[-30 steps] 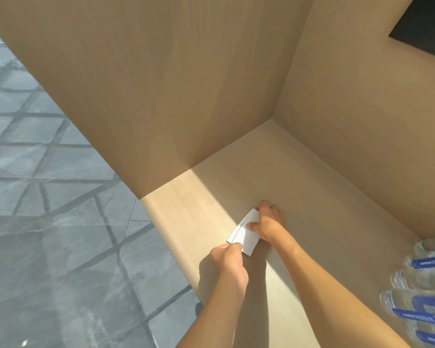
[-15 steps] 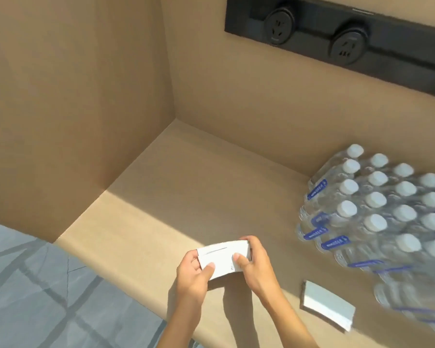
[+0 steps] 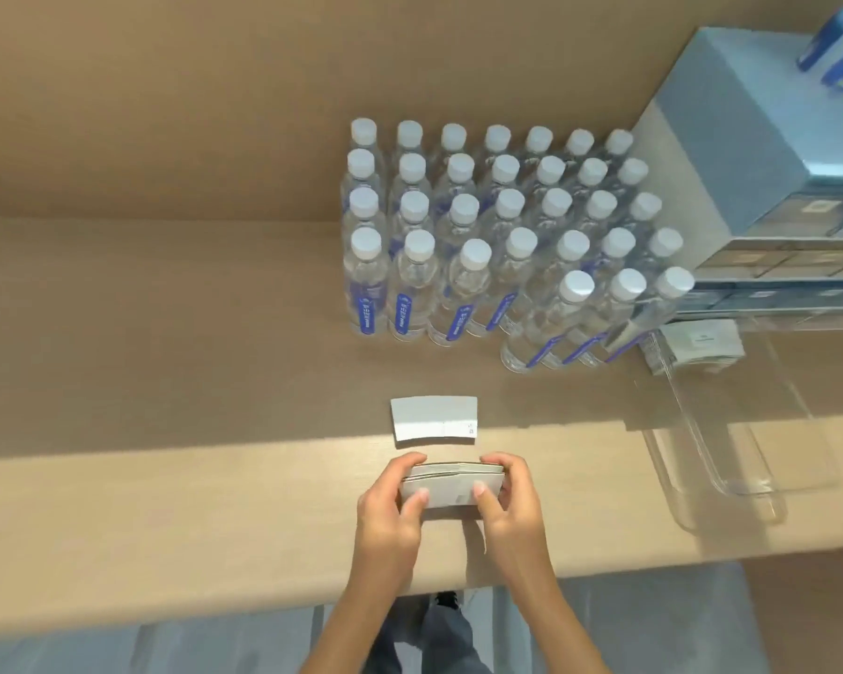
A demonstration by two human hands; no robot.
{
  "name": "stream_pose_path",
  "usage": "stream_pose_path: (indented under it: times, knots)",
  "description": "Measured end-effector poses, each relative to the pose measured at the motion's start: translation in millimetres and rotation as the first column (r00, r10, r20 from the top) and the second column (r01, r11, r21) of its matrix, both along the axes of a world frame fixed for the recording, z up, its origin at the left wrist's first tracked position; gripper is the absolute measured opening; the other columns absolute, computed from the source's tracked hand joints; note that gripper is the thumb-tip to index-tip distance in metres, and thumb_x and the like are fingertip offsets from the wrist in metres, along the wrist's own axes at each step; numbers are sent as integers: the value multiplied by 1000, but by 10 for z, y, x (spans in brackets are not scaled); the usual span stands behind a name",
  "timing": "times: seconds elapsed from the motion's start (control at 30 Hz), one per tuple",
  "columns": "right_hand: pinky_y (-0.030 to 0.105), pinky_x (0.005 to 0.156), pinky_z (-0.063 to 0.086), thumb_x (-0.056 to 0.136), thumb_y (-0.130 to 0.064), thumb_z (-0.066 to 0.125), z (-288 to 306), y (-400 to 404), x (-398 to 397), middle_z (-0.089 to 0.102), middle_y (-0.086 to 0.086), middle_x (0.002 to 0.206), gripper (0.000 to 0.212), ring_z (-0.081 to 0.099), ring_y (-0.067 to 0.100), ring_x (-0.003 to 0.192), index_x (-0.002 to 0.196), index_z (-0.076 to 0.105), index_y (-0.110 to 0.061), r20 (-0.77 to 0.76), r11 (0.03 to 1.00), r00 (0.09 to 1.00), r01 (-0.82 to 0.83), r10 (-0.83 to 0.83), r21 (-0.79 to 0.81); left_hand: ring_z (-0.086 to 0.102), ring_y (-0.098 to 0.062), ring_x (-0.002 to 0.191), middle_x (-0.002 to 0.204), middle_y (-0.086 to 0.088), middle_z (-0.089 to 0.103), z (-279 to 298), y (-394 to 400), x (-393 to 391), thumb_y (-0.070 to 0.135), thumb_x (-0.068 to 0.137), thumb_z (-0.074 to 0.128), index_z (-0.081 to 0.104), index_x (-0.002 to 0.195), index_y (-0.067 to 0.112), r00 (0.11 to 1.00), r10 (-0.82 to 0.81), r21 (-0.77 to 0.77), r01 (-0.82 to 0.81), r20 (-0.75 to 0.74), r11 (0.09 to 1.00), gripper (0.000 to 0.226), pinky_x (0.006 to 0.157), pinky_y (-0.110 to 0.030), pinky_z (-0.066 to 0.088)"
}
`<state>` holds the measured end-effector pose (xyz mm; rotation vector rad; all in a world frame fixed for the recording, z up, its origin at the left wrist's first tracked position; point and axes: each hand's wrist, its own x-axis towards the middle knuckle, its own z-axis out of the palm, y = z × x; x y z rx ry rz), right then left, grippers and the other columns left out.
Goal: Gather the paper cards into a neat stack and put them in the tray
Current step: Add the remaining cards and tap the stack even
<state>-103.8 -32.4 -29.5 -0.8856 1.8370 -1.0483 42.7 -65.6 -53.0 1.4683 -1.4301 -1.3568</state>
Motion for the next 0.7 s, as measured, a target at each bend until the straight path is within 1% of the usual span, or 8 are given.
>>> stream_pose_path:
  times: [0.1,0.17,0.23,0.3,0.37,0.43,0.53,0.7]
  knots:
    - [10,76,47,95,-20,55,-78,31,-119,65,-16,94,12,62,0,88,101,59,-30,56,998,997,51,-49,-44,64,7,100,111,16,68,-57,20,-152,-2,88,58,63,117,28,998,-7,-164,18,66,986,42,85,-3,43]
    - [8,78,46,96,-28,48,-175,43,-150,68,-15,95,14,64,1,91,97,62,-25,69,993,995,74,-68,-88,62,5,106,111,14,66,-198,63,-190,-7,88,56,67,119,14,993,-15,-239,42,113,970,39,89,-8,46]
    - [12,82,46,99,-27,44,-289,56,-131,69,-11,95,22,65,6,94,95,64,-19,66,991,996,69,-62,-114,59,-2,115,116,5,66,-330,141,-197,-8,91,53,68,122,8,993,-37,-235,63,113,970,38,97,-19,47]
    - [14,82,47,101,-23,41,-402,80,-85,68,-10,94,24,65,10,94,94,64,-18,46,989,997,62,-56,-131,53,-2,128,128,5,63,-393,228,-221,5,98,50,65,125,24,997,-33,-183,46,70,982,36,106,-15,39]
    - [15,83,47,102,-20,40,-485,87,-67,66,-10,94,25,65,14,95,94,63,-19,17,983,998,68,-66,-169,48,1,134,130,16,61,-392,270,-288,24,103,44,61,120,39,999,27,-138,-24,19,990,28,107,-10,34]
    - [18,84,47,102,-18,38,-543,85,-53,65,-9,95,25,64,15,96,94,62,-19,-7,977,997,73,-76,-201,48,-2,136,125,21,61,-375,281,-373,32,103,38,63,111,40,993,121,-120,-121,-10,985,28,107,-11,34]
    - [15,84,45,102,-17,37,-566,57,-34,61,-13,97,26,62,13,97,92,61,-15,-61,967,993,84,-101,-242,51,-6,134,119,20,60,-346,242,-473,30,103,35,65,103,34,977,208,-125,-211,-38,969,30,106,-15,38]
    - [20,76,44,102,-21,35,-572,-9,-13,55,-7,87,28,57,15,82,85,56,-13,-65,955,993,78,-100,-285,62,-15,109,103,10,61,-344,202,-519,25,102,35,65,98,26,968,245,-141,-250,-52,958,30,94,-19,44]
